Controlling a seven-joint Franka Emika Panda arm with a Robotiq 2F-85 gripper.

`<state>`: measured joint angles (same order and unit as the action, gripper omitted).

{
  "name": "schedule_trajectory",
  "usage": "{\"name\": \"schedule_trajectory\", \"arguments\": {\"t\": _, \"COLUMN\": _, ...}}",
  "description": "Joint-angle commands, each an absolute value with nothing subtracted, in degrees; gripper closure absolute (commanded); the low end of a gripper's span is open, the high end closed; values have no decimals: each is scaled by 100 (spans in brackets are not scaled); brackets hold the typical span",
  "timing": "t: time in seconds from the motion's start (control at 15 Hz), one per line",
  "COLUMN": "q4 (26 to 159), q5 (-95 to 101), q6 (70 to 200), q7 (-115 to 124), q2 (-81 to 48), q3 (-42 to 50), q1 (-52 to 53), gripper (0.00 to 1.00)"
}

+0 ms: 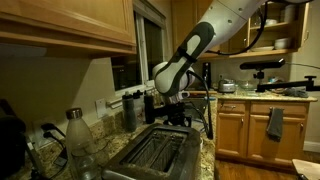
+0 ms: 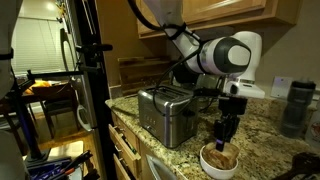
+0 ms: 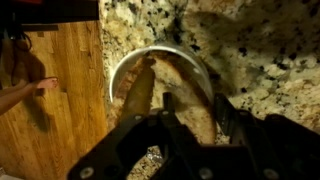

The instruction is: Put one slice of bread in each of the slots on the toaster

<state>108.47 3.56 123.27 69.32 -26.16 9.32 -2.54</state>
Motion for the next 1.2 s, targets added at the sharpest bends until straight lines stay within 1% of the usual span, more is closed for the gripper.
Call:
{"name": "schedule_trajectory", "arguments": {"t": 0.0, "q4": 10842, "q5": 264, "q6": 12323, "q7": 6785, "q2": -2598, "q3": 969, "q1": -278, "gripper": 85}}
{"name": "schedule_trajectory", "arguments": {"t": 0.07, "q4": 10840, "q5": 268, "q6": 12320, "q7": 6786, "q2": -2595, "q3": 975, "q1": -278, "gripper": 89}}
{"name": "schedule_trajectory", "arguments": {"t": 0.27, "q4": 10827, "q5": 270, "q6": 12309, "q7": 6784, "q2": -2597, "q3": 989, "q1": -280, "gripper": 92}}
{"name": "schedule_trajectory", "arguments": {"t": 0.33, "q4": 10824, "q5": 271, "q6": 12306, "q7": 6785, "q2": -2595, "q3": 992, "q1": -278, "gripper": 89}}
{"name": "schedule_trajectory", "arguments": {"t": 0.4, "q4": 10823, "q5": 277, "q6": 12302, "q7": 6785, "q2": -2590, "q3": 996, "q1": -276, "gripper": 92}}
{"name": "schedule_trajectory", "arguments": {"t": 0.53, "q4": 10814, "q5": 295, "q6": 12280, "q7": 6786, "q2": -2576, "q3": 1007, "q1": -273, "gripper": 90}}
{"name": "schedule_trajectory", "arguments": {"t": 1.13, "q4": 10655, "q5": 583, "q6": 12104, "q7": 6894, "q2": -2232, "q3": 1172, "q1": -189, "gripper": 91}}
